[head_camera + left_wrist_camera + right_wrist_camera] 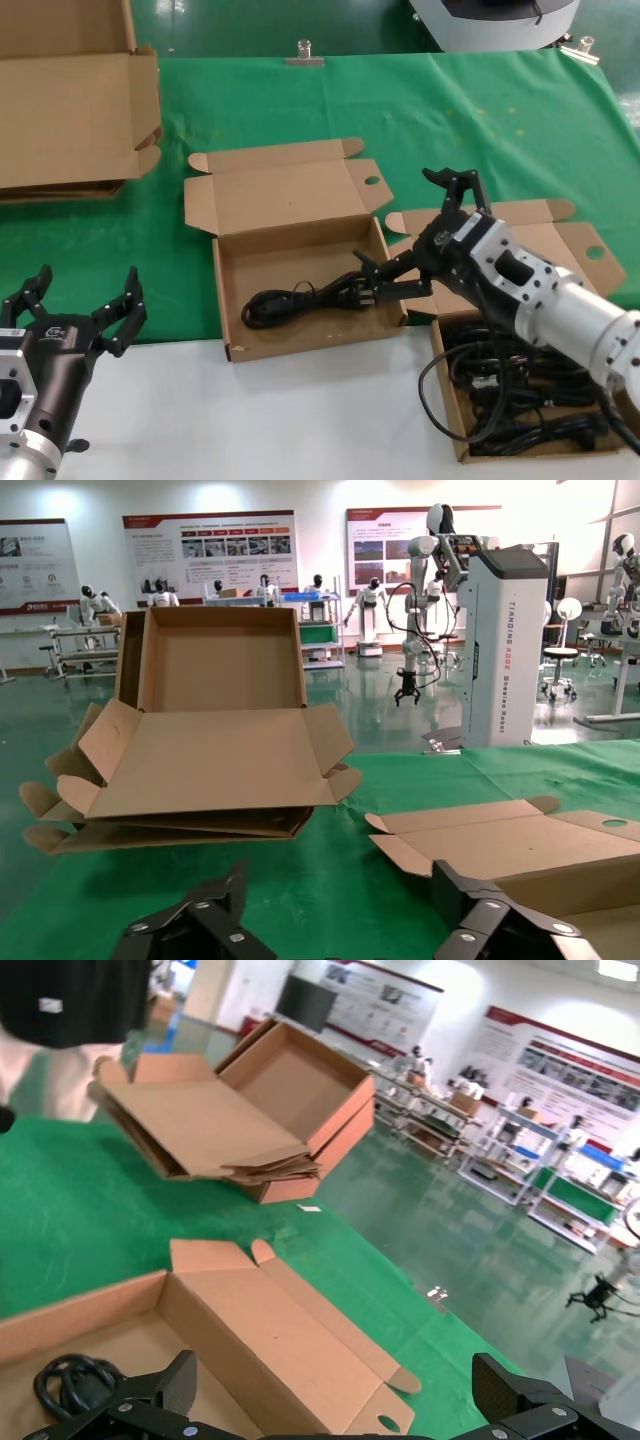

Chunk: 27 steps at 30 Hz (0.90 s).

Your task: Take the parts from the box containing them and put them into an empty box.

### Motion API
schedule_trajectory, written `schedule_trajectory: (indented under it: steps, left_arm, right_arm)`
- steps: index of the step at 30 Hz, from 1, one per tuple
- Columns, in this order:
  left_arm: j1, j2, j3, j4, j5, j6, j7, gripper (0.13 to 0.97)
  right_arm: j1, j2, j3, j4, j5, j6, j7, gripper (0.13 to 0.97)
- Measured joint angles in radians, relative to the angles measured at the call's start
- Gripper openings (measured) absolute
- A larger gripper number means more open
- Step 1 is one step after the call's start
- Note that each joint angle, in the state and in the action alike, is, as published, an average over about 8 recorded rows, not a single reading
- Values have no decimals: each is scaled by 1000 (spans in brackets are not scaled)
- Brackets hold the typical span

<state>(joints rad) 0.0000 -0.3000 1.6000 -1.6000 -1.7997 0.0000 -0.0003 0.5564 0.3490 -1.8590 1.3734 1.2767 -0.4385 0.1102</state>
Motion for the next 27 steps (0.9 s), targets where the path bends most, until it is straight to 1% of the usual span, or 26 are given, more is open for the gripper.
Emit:
schedule_trajectory:
  steps: [8, 9, 17, 27]
  left_arm:
    - [0, 0, 0, 0, 0, 0, 0, 716]
    - [0, 0, 0, 0, 0, 0, 0, 716]
    - [0, 0, 0, 0, 0, 0, 0, 864]
    - [0, 0, 0, 0, 0, 0, 0, 947]
  right_arm:
    - [-88, -8, 41, 36, 83, 70, -17, 966]
    - [-99, -9, 46, 40, 93, 78, -20, 966]
    - [-187, -16, 87, 76, 176, 148, -37, 966]
    - [-298, -26, 139, 121, 280, 234, -59, 966]
